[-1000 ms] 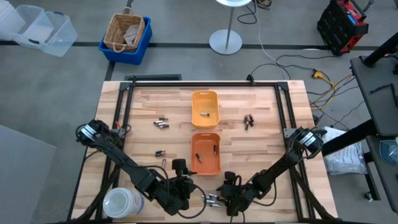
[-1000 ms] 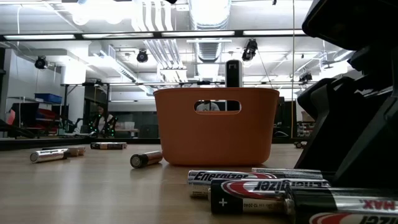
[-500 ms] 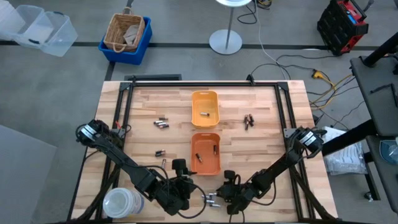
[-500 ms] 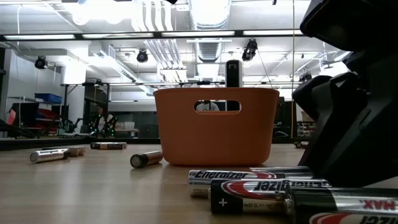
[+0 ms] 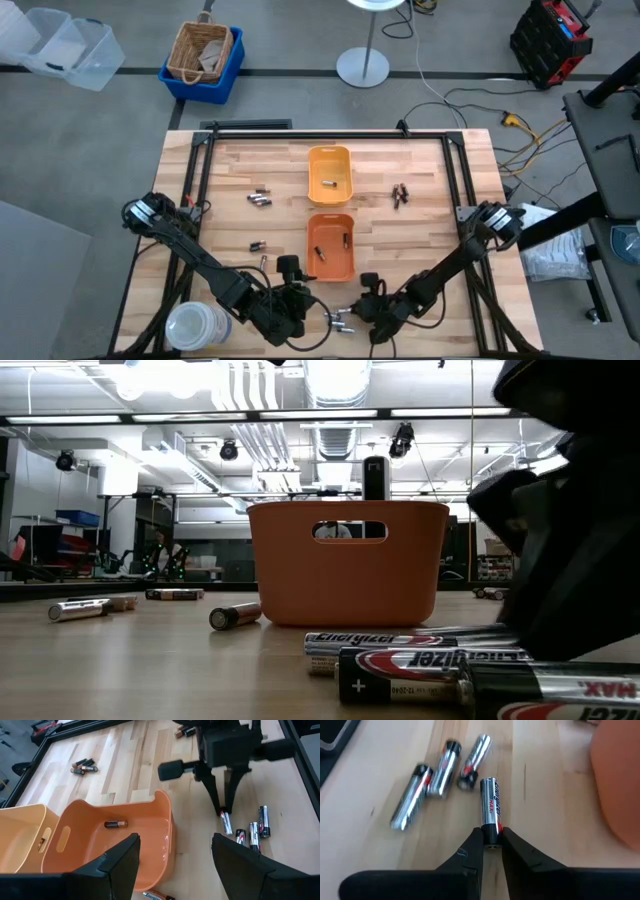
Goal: Sort batteries
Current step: Put the silver battery into the yellow bin
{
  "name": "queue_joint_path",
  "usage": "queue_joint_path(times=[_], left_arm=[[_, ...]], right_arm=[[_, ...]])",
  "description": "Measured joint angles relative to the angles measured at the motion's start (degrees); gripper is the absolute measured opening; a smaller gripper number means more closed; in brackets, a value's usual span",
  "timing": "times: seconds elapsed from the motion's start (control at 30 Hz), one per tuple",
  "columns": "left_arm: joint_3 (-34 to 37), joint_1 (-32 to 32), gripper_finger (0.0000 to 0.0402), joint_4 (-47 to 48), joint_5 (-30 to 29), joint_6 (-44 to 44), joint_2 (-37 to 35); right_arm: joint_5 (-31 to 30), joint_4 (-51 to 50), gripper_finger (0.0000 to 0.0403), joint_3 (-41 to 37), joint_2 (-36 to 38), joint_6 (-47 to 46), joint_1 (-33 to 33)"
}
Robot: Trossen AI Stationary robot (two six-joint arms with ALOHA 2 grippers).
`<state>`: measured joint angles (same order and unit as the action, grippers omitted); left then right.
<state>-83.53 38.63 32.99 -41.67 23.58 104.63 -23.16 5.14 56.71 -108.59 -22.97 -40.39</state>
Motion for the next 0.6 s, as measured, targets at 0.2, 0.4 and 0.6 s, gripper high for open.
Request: queue_joint_path(times=[0.2, 0.4, 0.6], left_arm=[[0.0, 0.0, 0.0225, -0.5, -1.4, -0.2, 0.0], [-2.0, 0.3, 0.0225, -2.1, -1.5, -2.0, 0.0], [-5.4, 0.4, 0.0225, -2.0, -1.7, -9.8, 0.0]], right_arm=[[2.6, -2.8, 0.0042, 0.1, 6.9, 2.2, 1.0], [3.9, -7.3, 0.0041, 0.0, 18.1, 7.2, 1.8], [0.7, -13.9, 0.0040, 0.2, 31.0, 13.9, 6.1]])
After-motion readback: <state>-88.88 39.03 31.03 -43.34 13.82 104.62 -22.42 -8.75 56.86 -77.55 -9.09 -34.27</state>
